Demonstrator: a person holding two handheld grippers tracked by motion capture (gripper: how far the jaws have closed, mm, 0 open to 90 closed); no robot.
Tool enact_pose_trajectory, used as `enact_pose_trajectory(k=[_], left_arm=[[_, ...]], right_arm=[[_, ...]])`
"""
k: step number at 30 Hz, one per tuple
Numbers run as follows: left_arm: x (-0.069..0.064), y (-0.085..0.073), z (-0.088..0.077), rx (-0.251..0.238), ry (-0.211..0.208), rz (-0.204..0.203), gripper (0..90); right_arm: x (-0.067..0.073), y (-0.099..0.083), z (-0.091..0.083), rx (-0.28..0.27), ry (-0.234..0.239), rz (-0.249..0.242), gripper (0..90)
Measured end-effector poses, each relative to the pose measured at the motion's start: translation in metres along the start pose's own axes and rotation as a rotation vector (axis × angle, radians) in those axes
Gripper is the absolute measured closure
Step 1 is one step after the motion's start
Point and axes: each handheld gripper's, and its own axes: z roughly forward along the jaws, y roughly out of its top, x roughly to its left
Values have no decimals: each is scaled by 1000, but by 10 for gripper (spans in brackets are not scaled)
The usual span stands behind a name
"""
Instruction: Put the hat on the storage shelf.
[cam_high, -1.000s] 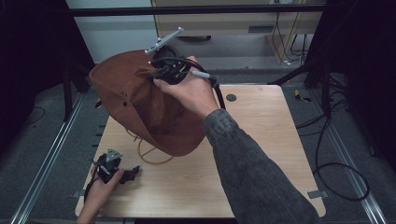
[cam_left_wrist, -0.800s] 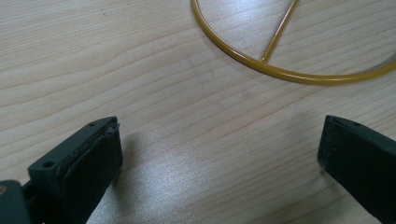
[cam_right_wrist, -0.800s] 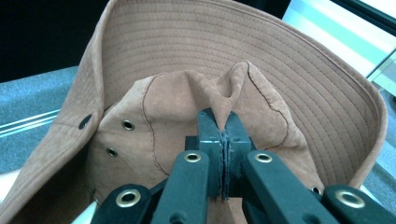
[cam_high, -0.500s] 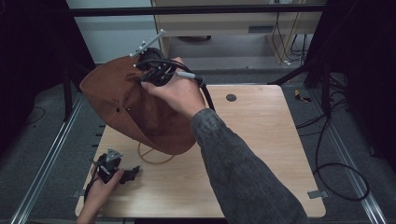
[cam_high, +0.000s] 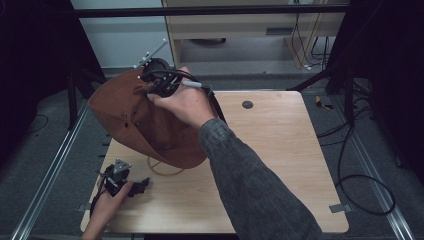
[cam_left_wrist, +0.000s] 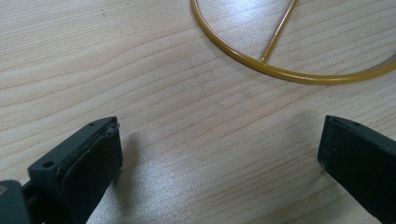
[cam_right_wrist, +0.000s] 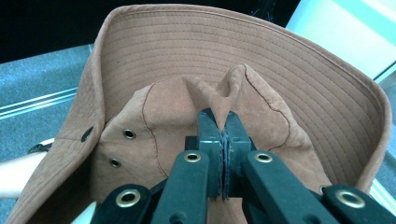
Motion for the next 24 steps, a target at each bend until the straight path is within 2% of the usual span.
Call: enact_pose_trajectory(k=[14,24], left_arm=[[0,0,0,-1,0,-2,0],[0,0,0,0,0,-1,0]], right_arm=[[-3,-7,14,34,5,22,890],[-1,-8,20,36,17,24,889]])
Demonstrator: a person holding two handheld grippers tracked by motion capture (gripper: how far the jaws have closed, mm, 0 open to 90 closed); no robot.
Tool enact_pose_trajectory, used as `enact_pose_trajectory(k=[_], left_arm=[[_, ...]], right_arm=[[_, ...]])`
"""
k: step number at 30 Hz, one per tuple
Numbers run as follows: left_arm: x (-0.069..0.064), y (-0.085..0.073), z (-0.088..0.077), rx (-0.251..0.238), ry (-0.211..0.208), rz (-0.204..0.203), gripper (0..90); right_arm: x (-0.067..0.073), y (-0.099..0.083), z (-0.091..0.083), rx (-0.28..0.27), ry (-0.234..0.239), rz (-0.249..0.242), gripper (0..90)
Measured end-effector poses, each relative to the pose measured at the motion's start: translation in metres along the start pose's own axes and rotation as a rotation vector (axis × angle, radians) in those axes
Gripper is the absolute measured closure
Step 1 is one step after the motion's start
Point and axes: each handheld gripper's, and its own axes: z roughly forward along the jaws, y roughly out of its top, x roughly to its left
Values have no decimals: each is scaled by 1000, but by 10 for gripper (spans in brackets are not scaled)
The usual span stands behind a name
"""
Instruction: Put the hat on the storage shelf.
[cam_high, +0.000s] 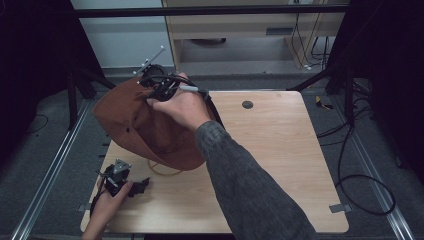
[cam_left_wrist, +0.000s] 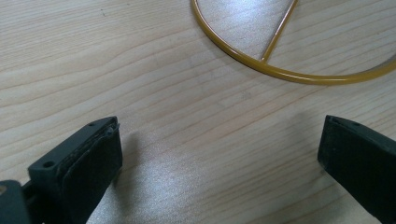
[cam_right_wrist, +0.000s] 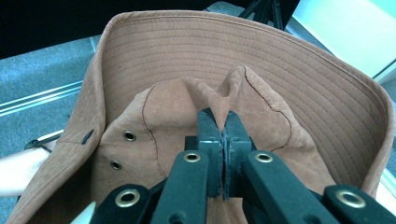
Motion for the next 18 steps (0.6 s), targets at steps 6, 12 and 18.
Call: enact_pose_trajectory(k=[6,12,18], left_arm=[[0,0,0,0,0,0,0],[0,0,0,0,0,-1,0],[0,0,0,0,0,-1,0]], right_arm=[[0,-1,0,0,1,2,888],[-1,-1,0,1,3,6,885],[0,-1,1,-3,9,11,870]])
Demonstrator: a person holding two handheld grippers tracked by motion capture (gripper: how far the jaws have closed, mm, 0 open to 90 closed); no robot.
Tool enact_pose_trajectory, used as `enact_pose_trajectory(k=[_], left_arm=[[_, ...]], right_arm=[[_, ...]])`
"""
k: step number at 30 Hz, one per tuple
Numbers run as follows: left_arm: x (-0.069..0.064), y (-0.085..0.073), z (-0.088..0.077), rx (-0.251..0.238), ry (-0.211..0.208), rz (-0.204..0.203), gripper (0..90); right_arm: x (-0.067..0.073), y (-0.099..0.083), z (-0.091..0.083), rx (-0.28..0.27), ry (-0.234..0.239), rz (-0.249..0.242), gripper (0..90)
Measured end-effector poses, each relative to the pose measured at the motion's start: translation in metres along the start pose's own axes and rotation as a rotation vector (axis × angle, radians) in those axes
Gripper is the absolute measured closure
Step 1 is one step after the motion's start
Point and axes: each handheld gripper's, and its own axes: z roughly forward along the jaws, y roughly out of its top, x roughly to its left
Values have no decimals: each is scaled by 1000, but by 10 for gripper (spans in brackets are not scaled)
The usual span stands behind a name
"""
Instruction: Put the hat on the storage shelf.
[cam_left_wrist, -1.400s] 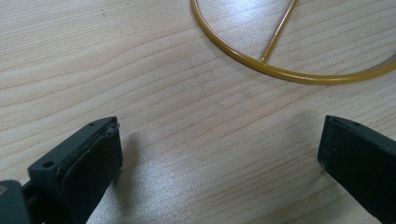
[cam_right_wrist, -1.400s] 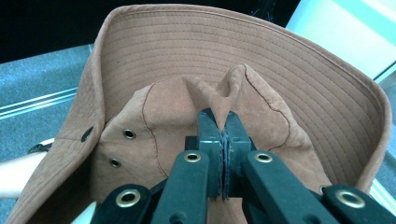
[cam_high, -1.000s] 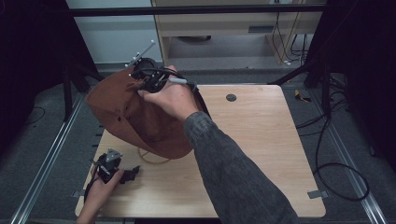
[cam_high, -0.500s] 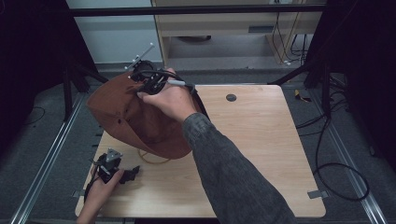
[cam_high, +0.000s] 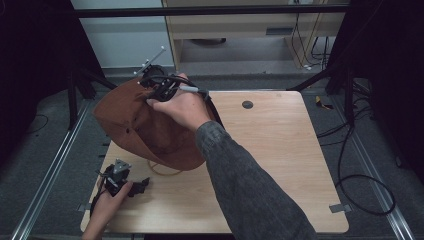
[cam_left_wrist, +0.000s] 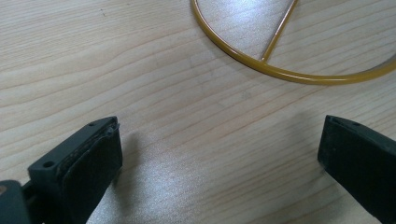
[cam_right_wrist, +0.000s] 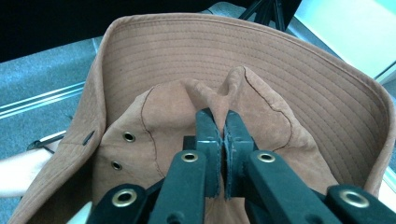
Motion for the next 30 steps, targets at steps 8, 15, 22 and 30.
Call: enact_pose_trajectory(k=[8,15,22,30], left_arm=[[0,0,0,0,0,0,0],[0,0,0,0,0,0,0],[0,0,0,0,0,0,0],[0,0,0,0,0,0,0]], right_arm=[[0,0,0,-7,3,3,845],[0,-2,-2,-16,12,12,808],[0,-1,-6,-39,12,20,767],[-1,-2,-13,-63,18,32,692]])
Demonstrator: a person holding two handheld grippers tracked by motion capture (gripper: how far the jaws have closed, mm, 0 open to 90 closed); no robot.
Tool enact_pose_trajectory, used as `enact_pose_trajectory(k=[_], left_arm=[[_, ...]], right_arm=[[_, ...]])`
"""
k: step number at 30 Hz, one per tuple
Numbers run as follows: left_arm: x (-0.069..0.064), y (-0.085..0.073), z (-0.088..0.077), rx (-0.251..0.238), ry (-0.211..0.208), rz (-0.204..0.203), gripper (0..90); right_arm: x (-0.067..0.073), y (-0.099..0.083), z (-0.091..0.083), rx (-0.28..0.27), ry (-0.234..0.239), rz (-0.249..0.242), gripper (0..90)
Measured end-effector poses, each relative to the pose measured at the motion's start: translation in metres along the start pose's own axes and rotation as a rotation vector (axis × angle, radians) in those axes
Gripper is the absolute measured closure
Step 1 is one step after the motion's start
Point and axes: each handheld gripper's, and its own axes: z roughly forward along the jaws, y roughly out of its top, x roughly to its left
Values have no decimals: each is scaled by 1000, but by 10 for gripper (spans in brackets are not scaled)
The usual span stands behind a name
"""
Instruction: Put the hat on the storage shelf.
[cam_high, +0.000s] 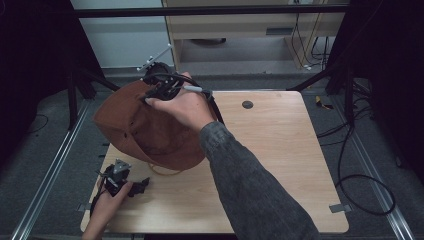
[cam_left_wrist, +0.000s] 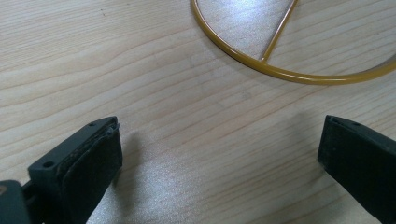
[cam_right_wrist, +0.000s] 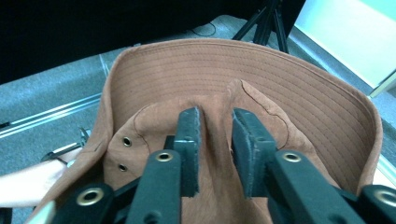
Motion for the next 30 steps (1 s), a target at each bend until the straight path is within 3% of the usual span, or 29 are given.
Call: enact_pose_trajectory(k=[8,13,21,30], left_arm=[[0,0,0,0,0,0,0],[0,0,0,0,0,1,0],[0,0,0,0,1,2,0],[0,0,0,-3,1,0,0]], right_arm=[[0,-6,-25,-43,-9,5,617],[-6,-20,-49,-66,-49,27,538],[-27,-64,-95,-100,-143,85,369],[-41,-114,-132,-139,-244,143,167]])
